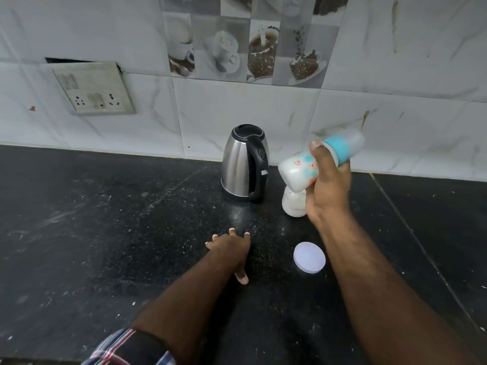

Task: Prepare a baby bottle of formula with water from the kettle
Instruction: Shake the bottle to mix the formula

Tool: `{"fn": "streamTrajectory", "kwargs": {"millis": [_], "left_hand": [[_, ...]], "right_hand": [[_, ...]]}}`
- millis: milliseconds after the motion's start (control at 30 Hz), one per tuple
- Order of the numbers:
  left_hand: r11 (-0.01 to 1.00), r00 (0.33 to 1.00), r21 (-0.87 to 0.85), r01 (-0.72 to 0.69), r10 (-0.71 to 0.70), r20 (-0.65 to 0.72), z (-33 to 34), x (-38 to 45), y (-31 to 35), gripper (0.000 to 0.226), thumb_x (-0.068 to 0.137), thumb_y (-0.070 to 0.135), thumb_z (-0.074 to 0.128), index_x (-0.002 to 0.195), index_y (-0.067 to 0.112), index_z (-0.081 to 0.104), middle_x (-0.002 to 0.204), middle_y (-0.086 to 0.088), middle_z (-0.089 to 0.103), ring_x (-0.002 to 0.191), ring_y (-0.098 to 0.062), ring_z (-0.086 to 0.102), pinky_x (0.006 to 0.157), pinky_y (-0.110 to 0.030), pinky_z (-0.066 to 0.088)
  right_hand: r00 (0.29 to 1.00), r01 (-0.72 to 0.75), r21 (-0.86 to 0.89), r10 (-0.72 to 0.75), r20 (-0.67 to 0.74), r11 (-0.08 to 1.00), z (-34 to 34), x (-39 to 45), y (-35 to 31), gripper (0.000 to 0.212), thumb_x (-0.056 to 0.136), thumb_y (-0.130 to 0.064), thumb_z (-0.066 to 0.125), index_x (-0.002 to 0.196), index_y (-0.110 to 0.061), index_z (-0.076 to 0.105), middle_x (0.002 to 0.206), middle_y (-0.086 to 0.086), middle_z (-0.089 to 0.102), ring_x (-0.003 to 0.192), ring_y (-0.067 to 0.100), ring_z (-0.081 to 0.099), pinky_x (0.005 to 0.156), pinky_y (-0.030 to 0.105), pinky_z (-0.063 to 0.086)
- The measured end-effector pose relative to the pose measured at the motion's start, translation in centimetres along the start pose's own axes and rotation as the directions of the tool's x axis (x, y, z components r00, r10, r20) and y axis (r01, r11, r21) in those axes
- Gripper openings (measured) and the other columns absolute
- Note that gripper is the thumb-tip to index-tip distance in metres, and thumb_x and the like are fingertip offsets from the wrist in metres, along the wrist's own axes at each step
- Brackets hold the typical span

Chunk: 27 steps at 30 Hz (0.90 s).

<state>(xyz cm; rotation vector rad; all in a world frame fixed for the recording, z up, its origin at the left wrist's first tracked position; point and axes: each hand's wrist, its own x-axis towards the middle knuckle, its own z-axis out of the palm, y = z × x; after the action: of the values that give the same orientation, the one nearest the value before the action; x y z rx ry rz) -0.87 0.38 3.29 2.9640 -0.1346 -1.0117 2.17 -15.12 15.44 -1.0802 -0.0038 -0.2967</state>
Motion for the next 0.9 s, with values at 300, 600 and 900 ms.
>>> {"fn": "streamTrajectory", "kwargs": {"millis": [300, 600, 900], "left_hand": [[1.000, 1.000, -0.002, 0.008, -0.008, 0.014, 0.0, 0.2, 0.0, 0.137, 0.073, 0.040, 0.093, 0.166, 0.026, -0.006, 0.173, -0.019, -0.003, 0.152, -0.058, 0.018, 0.115, -0.075, 0.029], [1.000, 1.000, 0.000, 0.023, -0.023, 0.019, 0.0, 0.4, 0.0, 0.137, 0.072, 0.041, 0.093, 0.166, 0.026, -0.006, 0.173, -0.019, -0.003, 0.152, -0.059, 0.017, 0.115, -0.075, 0.029], [1.000, 1.000, 0.002, 0.012, -0.012, 0.022, -0.1, 0.1, 0.1, 0.136, 0.074, 0.037, 0.093, 0.166, 0.025, -0.006, 0.173, -0.020, -0.004, 0.151, -0.059, 0.017, 0.115, -0.075, 0.029]], "right_hand": [[0.998, -0.055, -0.019, 0.056, 0.041, 0.998, 0.1, -0.5, 0.1, 0.051, 0.065, -0.023, 0.086, 0.107, -0.014, 0.059, 0.086, 0.001, 0.069, 0.081, 0.022, 0.067, 0.073, 0.039, 0.058], [0.992, -0.057, -0.149, 0.073, 0.103, 0.987, -0.3, -0.9, 0.6, 0.057, 0.059, -0.027, 0.090, 0.106, -0.016, 0.060, 0.081, -0.006, 0.074, 0.073, 0.013, 0.072, 0.065, 0.033, 0.059], [0.964, -0.094, -0.390, 0.182, 0.194, 0.916, -0.2, -2.1, 2.3, 0.078, 0.049, -0.042, 0.091, 0.116, -0.013, 0.061, 0.098, 0.006, 0.074, 0.083, 0.018, 0.073, 0.073, 0.041, 0.062]]}}
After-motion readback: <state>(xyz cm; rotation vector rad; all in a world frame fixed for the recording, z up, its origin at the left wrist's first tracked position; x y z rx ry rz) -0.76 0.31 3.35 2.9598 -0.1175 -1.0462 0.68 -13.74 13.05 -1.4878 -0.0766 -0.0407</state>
